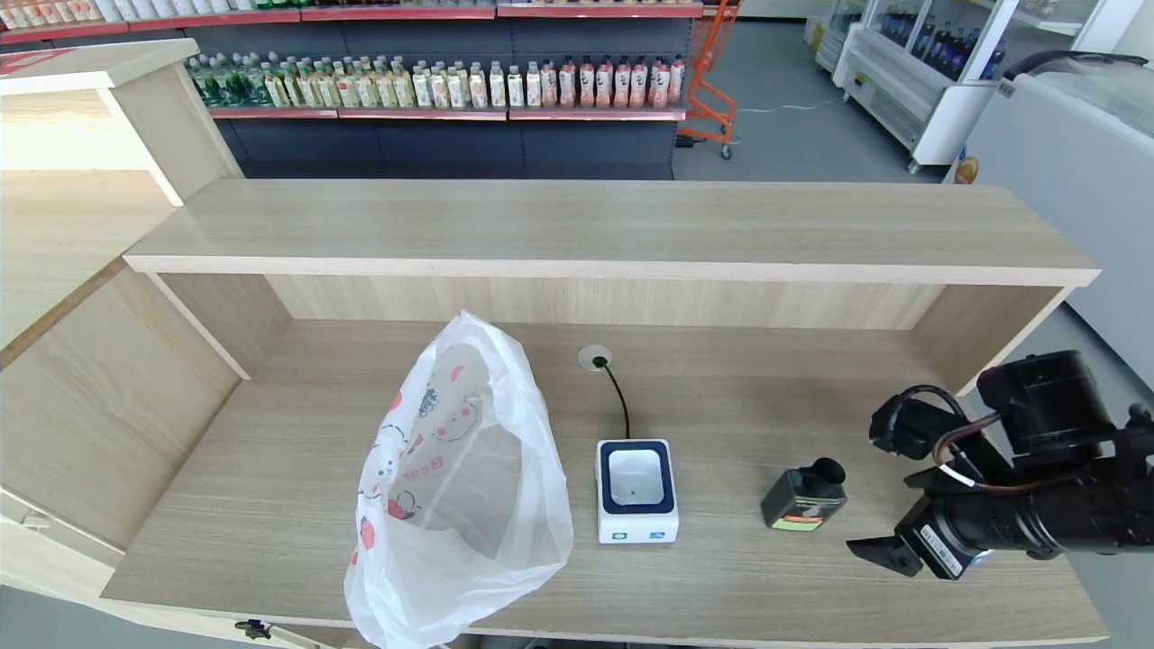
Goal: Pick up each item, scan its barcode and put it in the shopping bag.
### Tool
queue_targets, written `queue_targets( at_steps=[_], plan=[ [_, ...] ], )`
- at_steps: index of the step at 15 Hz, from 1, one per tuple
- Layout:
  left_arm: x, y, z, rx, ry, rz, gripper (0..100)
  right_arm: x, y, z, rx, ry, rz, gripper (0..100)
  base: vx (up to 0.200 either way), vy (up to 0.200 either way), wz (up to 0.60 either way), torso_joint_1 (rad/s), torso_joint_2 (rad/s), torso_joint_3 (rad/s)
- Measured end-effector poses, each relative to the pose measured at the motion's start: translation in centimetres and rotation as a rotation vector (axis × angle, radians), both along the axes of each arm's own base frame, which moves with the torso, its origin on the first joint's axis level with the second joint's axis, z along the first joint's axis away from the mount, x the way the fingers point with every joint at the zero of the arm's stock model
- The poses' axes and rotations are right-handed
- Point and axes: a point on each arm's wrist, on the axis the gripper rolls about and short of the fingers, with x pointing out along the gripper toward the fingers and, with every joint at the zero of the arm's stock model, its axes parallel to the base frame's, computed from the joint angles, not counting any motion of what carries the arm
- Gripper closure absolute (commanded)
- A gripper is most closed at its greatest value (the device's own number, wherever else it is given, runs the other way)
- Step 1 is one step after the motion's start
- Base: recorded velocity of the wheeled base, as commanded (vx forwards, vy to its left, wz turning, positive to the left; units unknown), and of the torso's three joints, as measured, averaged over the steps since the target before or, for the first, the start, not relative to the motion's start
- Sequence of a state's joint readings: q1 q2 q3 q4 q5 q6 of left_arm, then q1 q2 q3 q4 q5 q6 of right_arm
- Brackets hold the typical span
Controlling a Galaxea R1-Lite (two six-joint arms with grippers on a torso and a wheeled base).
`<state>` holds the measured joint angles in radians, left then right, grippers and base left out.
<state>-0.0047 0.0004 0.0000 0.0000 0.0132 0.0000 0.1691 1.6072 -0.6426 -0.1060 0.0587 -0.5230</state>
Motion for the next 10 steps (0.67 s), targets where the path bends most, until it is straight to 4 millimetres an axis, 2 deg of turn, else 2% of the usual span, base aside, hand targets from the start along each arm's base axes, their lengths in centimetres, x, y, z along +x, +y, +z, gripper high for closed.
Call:
queue_targets(
  at_steps=[4,10],
  plan=[
    [0.0,0.0,0.0,0.0,0.0,0.0,0,2.3,0.8,-2.0,0.018,-0.034,0.136,0,0.0,0.0,0.0,0.0,0.0,0.0],
    [0.0,0.0,0.0,0.0,0.0,0.0,0,5.4,1.6,-4.9,0.057,-0.052,0.197,0,0.0,0.0,0.0,0.0,0.0,0.0]
  ],
)
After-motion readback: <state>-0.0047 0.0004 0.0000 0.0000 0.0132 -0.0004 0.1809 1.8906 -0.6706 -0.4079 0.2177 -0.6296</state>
